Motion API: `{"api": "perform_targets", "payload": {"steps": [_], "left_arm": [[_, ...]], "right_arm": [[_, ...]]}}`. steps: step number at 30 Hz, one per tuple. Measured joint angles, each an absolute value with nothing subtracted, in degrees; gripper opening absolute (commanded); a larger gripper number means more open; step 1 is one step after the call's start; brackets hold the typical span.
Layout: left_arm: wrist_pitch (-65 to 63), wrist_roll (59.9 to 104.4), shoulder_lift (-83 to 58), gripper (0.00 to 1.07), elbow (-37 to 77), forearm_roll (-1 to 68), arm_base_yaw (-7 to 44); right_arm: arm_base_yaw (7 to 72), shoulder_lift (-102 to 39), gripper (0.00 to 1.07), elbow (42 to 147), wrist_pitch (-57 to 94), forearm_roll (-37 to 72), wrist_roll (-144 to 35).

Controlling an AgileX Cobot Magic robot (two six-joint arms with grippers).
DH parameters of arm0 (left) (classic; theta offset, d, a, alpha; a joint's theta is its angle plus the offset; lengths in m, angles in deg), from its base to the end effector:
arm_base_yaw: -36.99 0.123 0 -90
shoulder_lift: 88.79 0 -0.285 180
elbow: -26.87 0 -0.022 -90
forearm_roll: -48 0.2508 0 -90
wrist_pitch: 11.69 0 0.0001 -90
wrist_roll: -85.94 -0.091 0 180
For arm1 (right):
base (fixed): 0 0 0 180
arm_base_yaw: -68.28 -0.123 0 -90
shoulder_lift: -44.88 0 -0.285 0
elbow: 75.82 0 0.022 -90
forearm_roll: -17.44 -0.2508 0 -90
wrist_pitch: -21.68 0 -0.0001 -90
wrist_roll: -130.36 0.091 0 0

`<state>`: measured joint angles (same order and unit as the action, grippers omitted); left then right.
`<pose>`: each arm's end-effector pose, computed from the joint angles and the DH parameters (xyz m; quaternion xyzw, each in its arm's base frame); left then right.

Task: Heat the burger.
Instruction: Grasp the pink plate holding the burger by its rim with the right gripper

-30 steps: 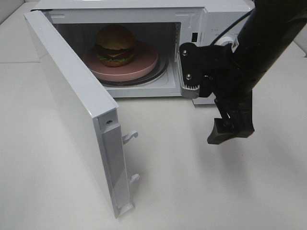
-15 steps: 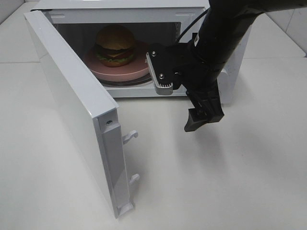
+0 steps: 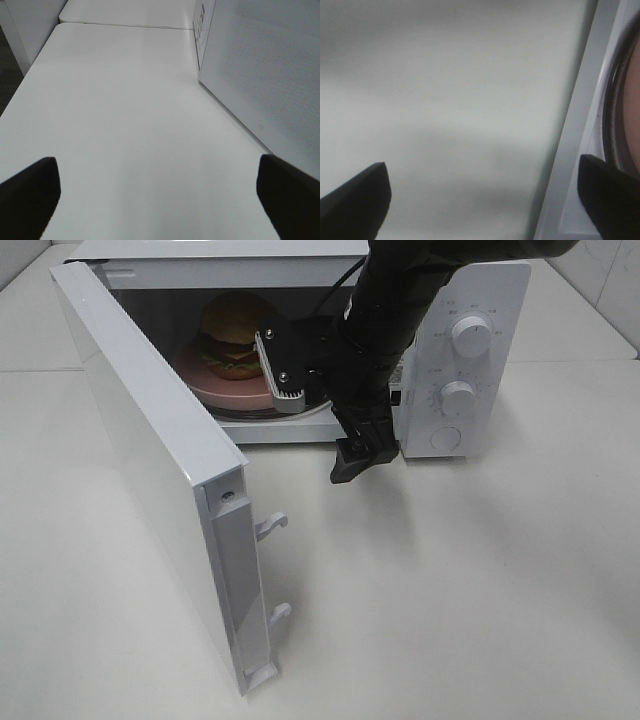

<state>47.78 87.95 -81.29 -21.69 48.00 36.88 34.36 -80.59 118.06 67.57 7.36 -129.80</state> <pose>-0.0047 0.0000 0.2792 -0.0140 0.8458 -0.0099 0.5333 0.3602 0.2560 0.2001 -0.7938 0.5715 -0.0085 0.2079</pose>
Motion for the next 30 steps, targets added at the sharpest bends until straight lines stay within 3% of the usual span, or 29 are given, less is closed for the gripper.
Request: {"api": "perform_targets", "payload": {"steps": [20, 30], "left_arm": [[47.78, 87.95, -81.29, 1.01, -21.69, 48.0, 36.88], [47.78, 87.95, -81.29, 1.01, -21.69, 48.0, 36.88]], "right_arm": [[34.36, -93.83, 0.99, 138.91, 75.36, 5.53, -127.68], [34.36, -95.6, 0.99, 141.66, 76.45, 5.58, -125.61]]}}
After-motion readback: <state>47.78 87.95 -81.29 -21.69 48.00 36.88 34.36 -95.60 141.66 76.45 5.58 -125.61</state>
